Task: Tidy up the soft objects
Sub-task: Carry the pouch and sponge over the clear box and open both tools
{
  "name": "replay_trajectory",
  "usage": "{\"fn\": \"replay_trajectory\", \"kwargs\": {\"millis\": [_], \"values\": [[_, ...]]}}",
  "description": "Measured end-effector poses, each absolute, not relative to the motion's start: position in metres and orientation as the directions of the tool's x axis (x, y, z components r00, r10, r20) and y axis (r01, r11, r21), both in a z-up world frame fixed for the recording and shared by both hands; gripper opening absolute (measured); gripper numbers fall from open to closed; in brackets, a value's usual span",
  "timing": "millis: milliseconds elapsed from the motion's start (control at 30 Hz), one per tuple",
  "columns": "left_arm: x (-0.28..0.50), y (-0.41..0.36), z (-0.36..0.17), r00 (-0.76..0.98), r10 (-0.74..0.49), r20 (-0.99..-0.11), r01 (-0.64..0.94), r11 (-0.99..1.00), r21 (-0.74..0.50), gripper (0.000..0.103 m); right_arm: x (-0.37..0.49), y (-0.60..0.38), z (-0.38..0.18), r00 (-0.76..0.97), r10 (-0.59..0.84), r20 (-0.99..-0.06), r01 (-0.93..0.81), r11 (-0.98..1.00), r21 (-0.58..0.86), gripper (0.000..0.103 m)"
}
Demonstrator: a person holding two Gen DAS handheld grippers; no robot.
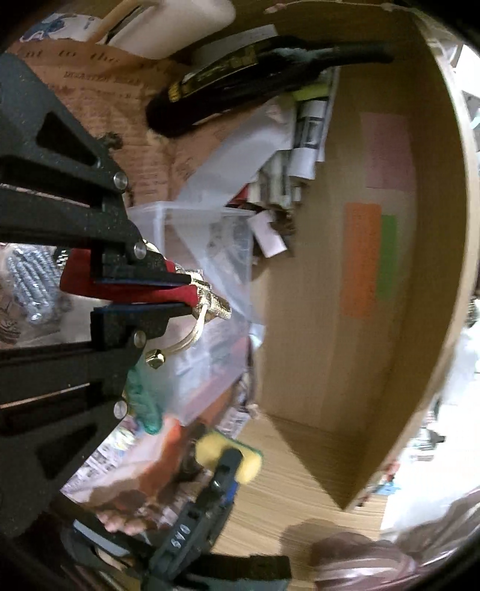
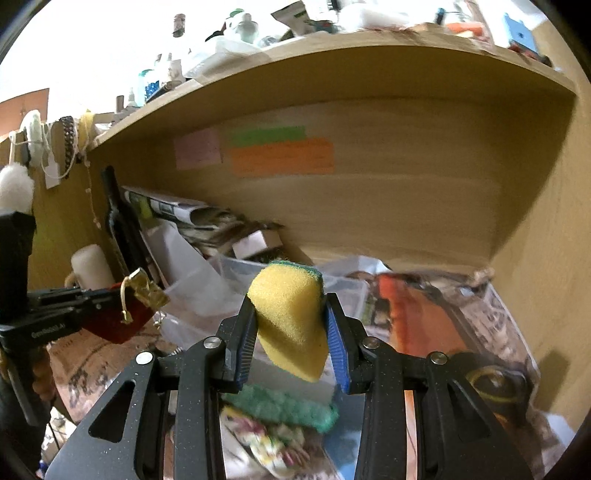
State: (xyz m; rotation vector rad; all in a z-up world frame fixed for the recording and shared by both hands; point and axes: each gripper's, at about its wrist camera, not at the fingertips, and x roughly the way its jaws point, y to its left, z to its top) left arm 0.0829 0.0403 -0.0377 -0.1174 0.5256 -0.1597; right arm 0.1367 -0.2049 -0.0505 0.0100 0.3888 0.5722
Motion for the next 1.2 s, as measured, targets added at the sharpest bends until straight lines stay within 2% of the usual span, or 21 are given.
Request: {"fn": "replay_trajectory", "kwargs": {"millis": [200, 400, 767, 967, 1033, 1067, 1100, 1133, 1167, 1200], "values": [[0.098, 0.048, -0.018, 0.88, -0.165, -0.446, 0.11, 0.983, -0.148, 0.007, 0.154, -0.187, -0.044, 0.751, 0.546, -0.371, -0.551, 0.828, 0.104, 0.032], [0.133, 0.054, -0.019, 0.881, -0.141, -0.452, 0.087, 0.987, -0.138, 0.007, 0.18, -0.17, -0.05, 0.727, 0.532, -0.434, -0.558, 0.826, 0.078, 0.033], [0.21, 0.053, -0.068, 0.782, -0.131, -0.609, 0.051, 0.988, -0.146, 0.007, 0.234, -0.142, -0.086, 0.622, 0.474, -0.624, -0.569, 0.82, 0.056, 0.033], [0.231, 0.042, -0.092, 0.719, -0.127, -0.683, 0.066, 0.991, -0.115, 0.008, 0.248, -0.13, -0.102, 0.566, 0.449, -0.691, -0.584, 0.81, 0.048, 0.034], [0.234, 0.04, -0.097, 0.698, -0.143, -0.702, 0.079, 0.989, -0.122, 0.013, 0.249, -0.13, -0.104, 0.559, 0.448, -0.698, -0.586, 0.809, 0.051, 0.04], [0.235, 0.04, -0.098, 0.694, -0.146, -0.705, 0.082, 0.989, -0.124, 0.02, 0.248, -0.13, -0.104, 0.563, 0.447, -0.695, -0.584, 0.811, 0.048, 0.05], [0.233, 0.039, -0.098, 0.694, -0.146, -0.705, 0.083, 0.989, -0.123, 0.031, 0.248, -0.131, -0.103, 0.572, 0.446, -0.688, -0.582, 0.812, 0.043, 0.055], [0.23, 0.039, -0.096, 0.702, -0.141, -0.698, 0.081, 0.99, -0.118, 0.037, 0.245, -0.133, -0.1, 0.59, 0.446, -0.673, -0.578, 0.816, 0.034, 0.061], [0.225, 0.038, -0.093, 0.715, -0.136, -0.686, 0.08, 0.99, -0.113, 0.046, 0.244, -0.134, -0.098, 0.6, 0.446, -0.664, -0.576, 0.817, 0.028, 0.062], [0.22, 0.038, -0.09, 0.727, -0.133, -0.674, 0.082, 0.991, -0.107, 0.05, 0.241, -0.136, -0.095, 0.607, 0.449, -0.655, -0.577, 0.817, 0.025, 0.062]]}}
